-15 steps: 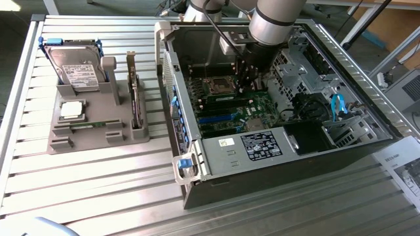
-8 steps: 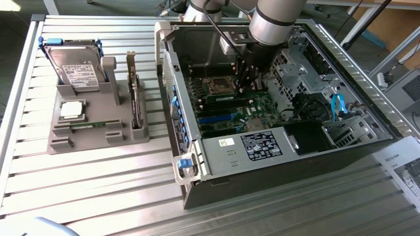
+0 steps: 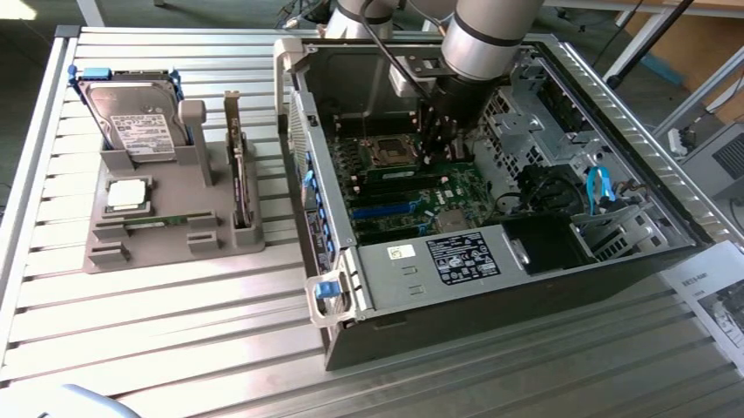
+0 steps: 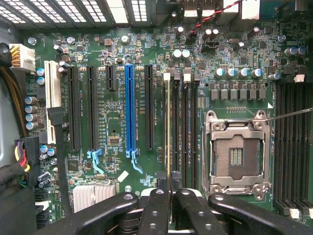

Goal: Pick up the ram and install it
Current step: 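Insert the ram into the slot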

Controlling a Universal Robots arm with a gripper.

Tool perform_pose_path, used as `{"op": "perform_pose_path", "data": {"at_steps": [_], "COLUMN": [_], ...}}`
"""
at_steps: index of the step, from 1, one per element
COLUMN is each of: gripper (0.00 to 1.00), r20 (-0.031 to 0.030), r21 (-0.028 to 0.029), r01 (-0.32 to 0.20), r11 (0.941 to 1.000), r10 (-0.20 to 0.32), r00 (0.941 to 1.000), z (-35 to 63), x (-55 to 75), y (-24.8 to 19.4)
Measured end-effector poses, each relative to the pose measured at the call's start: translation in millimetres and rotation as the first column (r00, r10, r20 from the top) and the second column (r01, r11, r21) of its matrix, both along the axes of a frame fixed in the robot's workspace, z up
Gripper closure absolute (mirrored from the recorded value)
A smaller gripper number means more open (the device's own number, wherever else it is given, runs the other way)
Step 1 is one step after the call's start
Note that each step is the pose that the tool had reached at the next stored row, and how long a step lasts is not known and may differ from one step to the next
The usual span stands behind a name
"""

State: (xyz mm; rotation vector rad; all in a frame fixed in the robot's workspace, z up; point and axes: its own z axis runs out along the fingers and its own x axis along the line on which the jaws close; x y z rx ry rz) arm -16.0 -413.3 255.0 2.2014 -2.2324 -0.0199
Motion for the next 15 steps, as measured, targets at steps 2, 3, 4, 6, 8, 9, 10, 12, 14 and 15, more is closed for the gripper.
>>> {"op": "perform_pose_path", "data": {"at_steps": [2,3,4,6,8,9,10,12,14,15], "gripper": [0.88,0.88,0.88,0.88,0.88,0.88,0.88,0.88,0.88,0.88], "r20": [-0.0091,-0.0092,-0.0092,-0.0093,-0.0093,-0.0092,-0.0092,-0.0092,-0.0092,-0.0093], "r21": [-0.0002,-0.0002,-0.0002,-0.0002,-0.0001,-0.0001,-0.0001,0.0000,0.0000,-0.0001], "r01": [0.000,0.000,0.000,0.000,0.000,0.000,0.000,0.000,0.000,0.000], "r11": [1.0000,1.0000,1.0000,1.0000,1.0000,1.0000,1.0000,1.0000,1.0000,1.0000], "r10": [0.000,0.000,0.000,0.000,0.000,0.000,0.000,0.000,0.000,0.000], "r00": [1.0000,1.0000,1.0000,1.0000,1.0000,1.0000,1.0000,1.0000,1.0000,1.0000], "z": [-0.2,-0.2,-0.2,-0.2,-0.3,-0.3,-0.3,-0.3,-0.3,-0.3], "x": [-0.1,-0.1,-0.1,-0.1,-0.1,-0.1,0.2,1.6,2.8,2.8], "y": [0.0,0.0,0.0,0.0,0.0,0.0,0.0,0.0,0.0,0.0]}}
